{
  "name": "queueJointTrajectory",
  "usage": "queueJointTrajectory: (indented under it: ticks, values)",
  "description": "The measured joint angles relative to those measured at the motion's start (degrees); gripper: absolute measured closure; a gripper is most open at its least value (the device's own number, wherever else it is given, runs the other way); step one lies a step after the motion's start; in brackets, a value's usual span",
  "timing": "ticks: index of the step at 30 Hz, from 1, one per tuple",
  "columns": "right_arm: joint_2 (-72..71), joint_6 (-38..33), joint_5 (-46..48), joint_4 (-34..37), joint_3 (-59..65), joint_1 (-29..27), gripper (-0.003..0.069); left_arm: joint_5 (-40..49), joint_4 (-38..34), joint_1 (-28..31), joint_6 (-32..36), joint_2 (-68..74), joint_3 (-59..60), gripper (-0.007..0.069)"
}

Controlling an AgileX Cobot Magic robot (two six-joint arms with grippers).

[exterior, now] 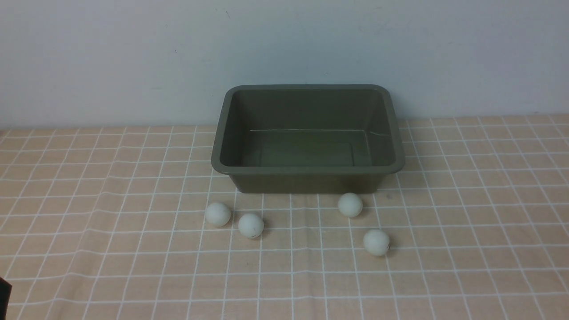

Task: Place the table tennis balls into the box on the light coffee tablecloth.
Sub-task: 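Reach for and grasp a ping pong ball on the table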

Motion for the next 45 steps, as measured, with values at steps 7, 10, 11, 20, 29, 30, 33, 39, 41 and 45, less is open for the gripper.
queueJointTrajectory:
  ticks: [7, 10, 11, 20, 29, 30, 33, 39, 41, 45]
  values:
    - [0.0, -0.9, -0.5, -0.2, 0.0, 0.0, 0.0275, -0.7, -1.8, 0.0, -0.1, 0.0, 0.0, 0.0692]
    - [0.0, -0.9, -0.9, -0.2, 0.0, 0.0, 0.0275, -0.7, -1.8, 0.0, -0.2, 0.0, 0.0, 0.0692]
    - [0.0, -0.9, -0.9, -0.1, 0.0, 0.0, 0.0275, -0.7, -1.8, 0.0, -0.2, 0.0, 0.0, 0.0692]
    - [0.0, -0.9, 0.9, 0.9, 0.0, 0.0, 0.0275, -0.5, -2.1, 0.0, -0.4, 0.0, 0.0, 0.0692]
    - [0.0, -2.0, 2.4, 1.3, 0.0, 0.0, 0.0275, -0.4, -5.2, 0.0, -2.9, 0.0, 0.0, 0.0684]
    - [0.0, -2.4, 2.4, 1.3, 0.0, 0.0, 0.0275, -0.4, -6.4, 0.0, -3.4, 0.0, 0.0, 0.0676]
    - [0.0, -4.1, 2.4, 1.5, 0.0, 0.0, 0.0275, -0.6, -9.7, 0.0, -4.2, 0.0, 0.0, 0.0616]
    - [0.0, -8.8, 2.7, 3.9, 0.0, 0.0, 0.0274, -1.4, -13.5, 0.0, -4.4, 0.0, 0.0, 0.0364]
    - [0.2, -9.5, 3.4, 5.0, 0.0, 0.0, 0.0274, 0.1, -13.7, 0.0, -3.8, 0.0, -0.3, 0.0264]
    - [1.4, -10.9, 4.7, 5.6, 0.0, 0.0, 0.0274, 6.0, -13.7, 0.0, 1.9, 0.0, -4.6, 0.0186]
